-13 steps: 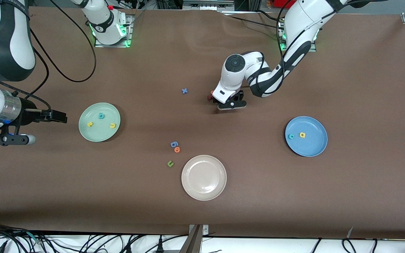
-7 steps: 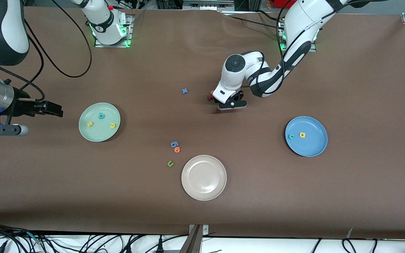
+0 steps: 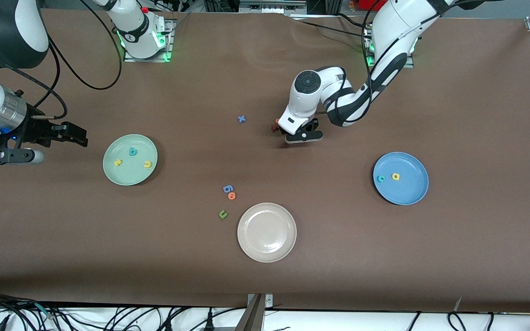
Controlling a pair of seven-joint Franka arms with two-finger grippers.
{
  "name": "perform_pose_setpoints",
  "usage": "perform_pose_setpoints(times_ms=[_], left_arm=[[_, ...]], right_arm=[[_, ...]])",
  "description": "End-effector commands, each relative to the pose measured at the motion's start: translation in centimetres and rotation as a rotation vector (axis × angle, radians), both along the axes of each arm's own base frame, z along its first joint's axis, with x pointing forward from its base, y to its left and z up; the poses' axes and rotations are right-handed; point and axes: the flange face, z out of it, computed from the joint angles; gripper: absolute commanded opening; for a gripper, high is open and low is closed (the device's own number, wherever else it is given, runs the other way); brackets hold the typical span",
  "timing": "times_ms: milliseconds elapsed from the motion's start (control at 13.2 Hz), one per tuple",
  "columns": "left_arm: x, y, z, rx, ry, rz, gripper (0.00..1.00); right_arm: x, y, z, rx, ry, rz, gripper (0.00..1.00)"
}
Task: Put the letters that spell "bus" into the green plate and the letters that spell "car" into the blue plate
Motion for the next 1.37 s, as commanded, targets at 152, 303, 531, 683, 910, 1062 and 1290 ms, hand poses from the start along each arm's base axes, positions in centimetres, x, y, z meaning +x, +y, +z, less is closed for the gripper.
perform_pose_setpoints(times_ms=[152, 303, 531, 683, 910, 1062, 1290], left_arm=[[-0.9, 0.4, 0.2, 0.023, -0.021, -0.004, 0.46], [-1.1, 0.3, 0.2, 0.025, -0.019, -0.006, 0.45], [-1.4, 0.2, 0.1, 0.025, -0.015, -0.011, 0.39], [-1.5, 0.2, 0.1, 0.026, -0.015, 0.001, 0.38], [-1.8, -0.1, 0.1, 0.026, -0.015, 0.000, 0.32], [-1.8, -0.1, 0.1, 0.026, -0.015, 0.004, 0.30], [-2.1, -0.1, -0.1, 0.030, -0.013, 0.003, 0.28]], right_arm=[[0.1, 0.4, -0.5, -0.016, -0.005, 0.016, 0.99], [0.0, 0.4, -0.6, -0.017, -0.002, 0.012, 0.99], [-0.1, 0.5, -0.7, -0.018, 0.006, -0.013, 0.99], [-0.2, 0.4, -0.7, -0.019, 0.009, -0.014, 0.99], [-0.2, 0.5, -0.8, -0.019, 0.010, -0.014, 0.99], [-0.2, 0.6, -0.8, -0.017, 0.010, -0.013, 0.99], [-0.2, 0.6, -0.8, -0.017, 0.010, -0.013, 0.99]])
